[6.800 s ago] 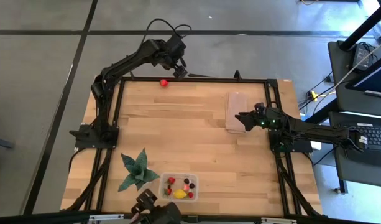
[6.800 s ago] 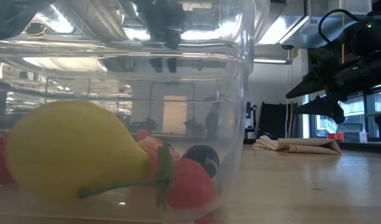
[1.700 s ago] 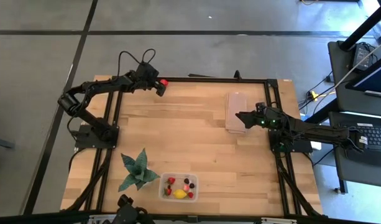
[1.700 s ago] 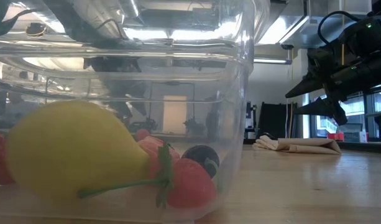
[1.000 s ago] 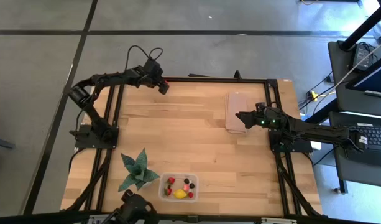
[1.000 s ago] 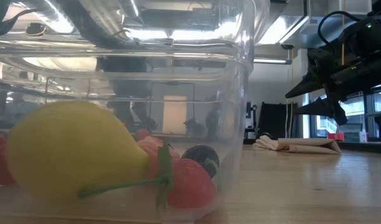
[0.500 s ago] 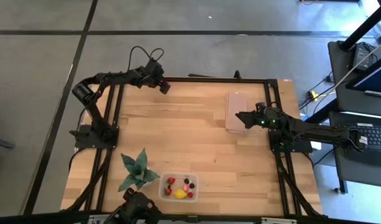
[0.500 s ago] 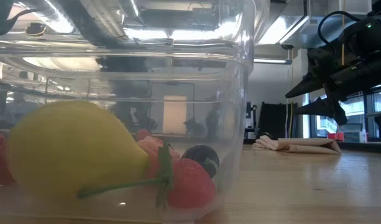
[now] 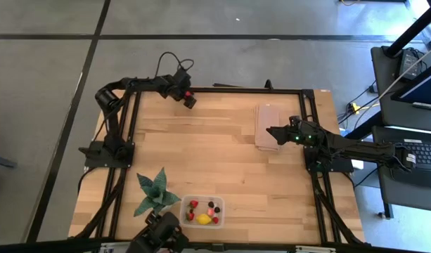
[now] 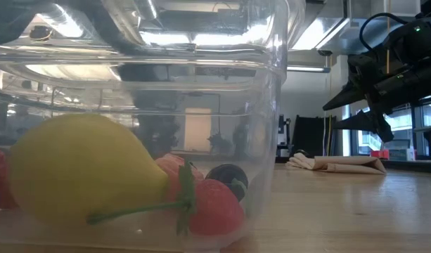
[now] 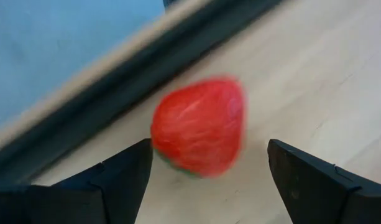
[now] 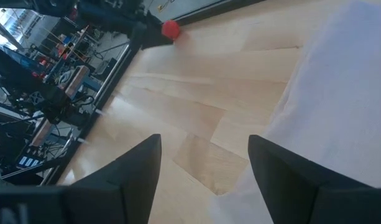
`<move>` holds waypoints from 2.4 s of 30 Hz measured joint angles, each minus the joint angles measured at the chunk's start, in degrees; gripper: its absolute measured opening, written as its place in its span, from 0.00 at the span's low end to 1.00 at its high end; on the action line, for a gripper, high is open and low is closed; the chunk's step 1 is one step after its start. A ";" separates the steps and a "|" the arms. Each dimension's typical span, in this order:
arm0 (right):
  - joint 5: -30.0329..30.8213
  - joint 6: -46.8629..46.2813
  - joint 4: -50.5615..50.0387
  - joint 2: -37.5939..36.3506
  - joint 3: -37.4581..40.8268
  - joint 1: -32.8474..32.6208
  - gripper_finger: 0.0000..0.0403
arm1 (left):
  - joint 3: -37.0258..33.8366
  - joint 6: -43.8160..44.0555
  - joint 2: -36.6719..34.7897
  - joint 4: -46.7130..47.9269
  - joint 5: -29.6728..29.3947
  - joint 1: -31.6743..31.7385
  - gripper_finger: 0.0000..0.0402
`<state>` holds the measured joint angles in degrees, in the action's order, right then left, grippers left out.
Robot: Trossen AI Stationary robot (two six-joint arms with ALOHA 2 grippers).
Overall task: Pick and placing Produce into tupperware
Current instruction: Put the strawberry into the transparent bin
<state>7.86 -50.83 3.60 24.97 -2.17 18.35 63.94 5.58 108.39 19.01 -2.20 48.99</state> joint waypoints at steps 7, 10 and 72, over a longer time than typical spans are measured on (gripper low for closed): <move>0.02 0.09 0.00 0.00 0.00 0.02 0.60 | 0.13 0.26 1.30 0.59 -0.17 -0.28 0.77; 0.02 0.12 0.00 0.00 0.00 0.02 0.60 | 0.07 0.40 1.28 -0.66 -0.17 -0.44 0.77; 0.09 0.07 0.02 0.00 -0.01 0.01 0.60 | 0.00 1.77 -9.85 -3.78 0.19 -1.00 0.43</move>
<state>7.94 -50.76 3.62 24.97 -2.19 18.36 63.94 7.35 98.54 15.23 -2.01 47.98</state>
